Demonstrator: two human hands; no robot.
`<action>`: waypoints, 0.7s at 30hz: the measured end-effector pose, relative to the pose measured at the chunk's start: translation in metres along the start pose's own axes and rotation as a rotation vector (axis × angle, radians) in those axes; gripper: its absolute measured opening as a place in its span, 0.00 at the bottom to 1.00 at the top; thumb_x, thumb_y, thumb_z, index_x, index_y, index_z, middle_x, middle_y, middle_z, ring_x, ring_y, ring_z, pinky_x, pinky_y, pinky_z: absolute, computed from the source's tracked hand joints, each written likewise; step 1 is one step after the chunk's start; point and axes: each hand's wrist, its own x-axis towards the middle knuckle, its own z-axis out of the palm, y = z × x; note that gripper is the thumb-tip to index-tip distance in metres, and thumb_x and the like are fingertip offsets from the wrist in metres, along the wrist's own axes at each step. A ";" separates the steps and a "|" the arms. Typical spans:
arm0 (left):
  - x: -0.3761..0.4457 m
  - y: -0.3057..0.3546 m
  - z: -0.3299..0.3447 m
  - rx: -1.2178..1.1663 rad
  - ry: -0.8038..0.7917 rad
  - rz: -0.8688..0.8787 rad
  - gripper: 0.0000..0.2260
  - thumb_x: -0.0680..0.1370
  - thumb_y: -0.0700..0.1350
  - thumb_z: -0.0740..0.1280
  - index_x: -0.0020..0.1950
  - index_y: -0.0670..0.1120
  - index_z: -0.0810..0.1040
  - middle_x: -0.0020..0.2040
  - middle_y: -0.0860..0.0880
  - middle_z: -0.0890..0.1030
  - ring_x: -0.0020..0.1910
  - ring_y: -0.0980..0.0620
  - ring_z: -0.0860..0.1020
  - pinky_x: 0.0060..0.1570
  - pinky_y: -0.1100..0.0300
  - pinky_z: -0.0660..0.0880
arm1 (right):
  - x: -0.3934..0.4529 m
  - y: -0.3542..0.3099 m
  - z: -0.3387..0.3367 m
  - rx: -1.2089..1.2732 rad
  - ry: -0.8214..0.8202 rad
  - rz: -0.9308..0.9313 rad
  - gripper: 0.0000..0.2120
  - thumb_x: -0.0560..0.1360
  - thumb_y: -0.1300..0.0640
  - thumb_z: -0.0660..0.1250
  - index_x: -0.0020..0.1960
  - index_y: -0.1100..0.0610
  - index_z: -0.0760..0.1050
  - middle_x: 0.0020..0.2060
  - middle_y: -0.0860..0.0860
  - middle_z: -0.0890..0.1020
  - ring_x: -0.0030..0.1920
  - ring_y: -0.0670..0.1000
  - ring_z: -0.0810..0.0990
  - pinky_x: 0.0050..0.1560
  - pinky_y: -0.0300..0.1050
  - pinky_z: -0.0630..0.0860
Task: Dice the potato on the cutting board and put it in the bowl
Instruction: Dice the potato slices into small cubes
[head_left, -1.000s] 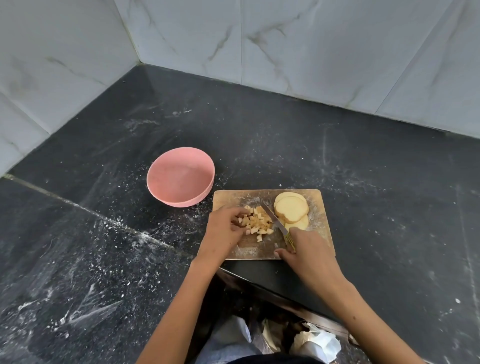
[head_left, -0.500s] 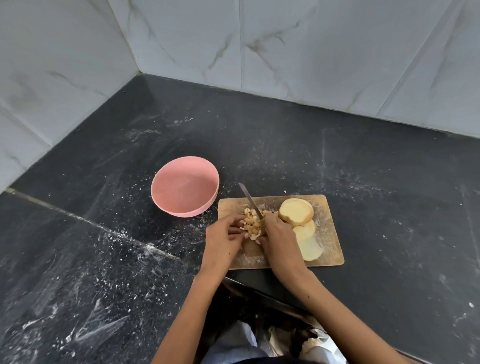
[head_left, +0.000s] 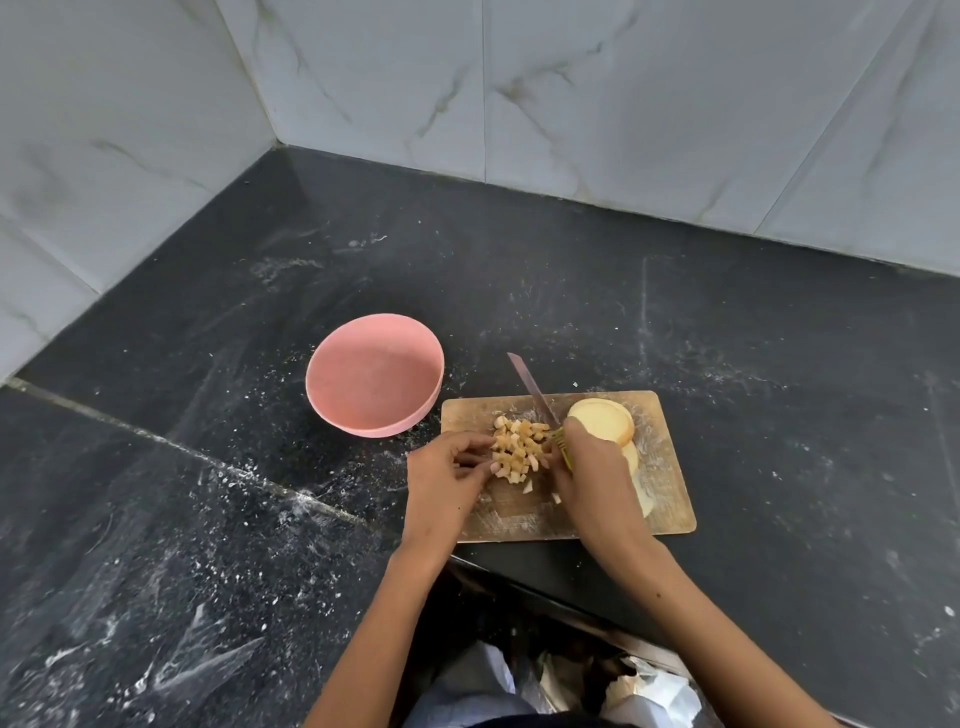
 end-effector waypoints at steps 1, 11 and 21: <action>0.000 -0.001 -0.002 0.027 -0.002 0.001 0.14 0.70 0.31 0.74 0.49 0.47 0.84 0.46 0.56 0.82 0.40 0.62 0.80 0.40 0.70 0.76 | -0.002 0.003 -0.004 -0.007 -0.004 0.008 0.05 0.78 0.62 0.62 0.46 0.56 0.66 0.40 0.51 0.79 0.41 0.52 0.78 0.40 0.51 0.77; -0.004 -0.002 -0.004 0.140 -0.032 -0.009 0.18 0.67 0.33 0.77 0.55 0.45 0.83 0.47 0.49 0.82 0.40 0.60 0.79 0.39 0.70 0.76 | 0.000 -0.002 0.016 -0.084 -0.060 0.020 0.09 0.76 0.63 0.65 0.47 0.54 0.65 0.46 0.52 0.77 0.42 0.51 0.72 0.40 0.44 0.68; -0.012 -0.010 0.014 0.509 0.021 0.516 0.18 0.66 0.51 0.79 0.54 0.52 0.83 0.56 0.54 0.78 0.59 0.53 0.72 0.61 0.58 0.64 | -0.010 0.034 -0.030 0.108 0.148 0.013 0.20 0.71 0.61 0.74 0.34 0.49 0.63 0.34 0.44 0.81 0.36 0.43 0.80 0.36 0.35 0.75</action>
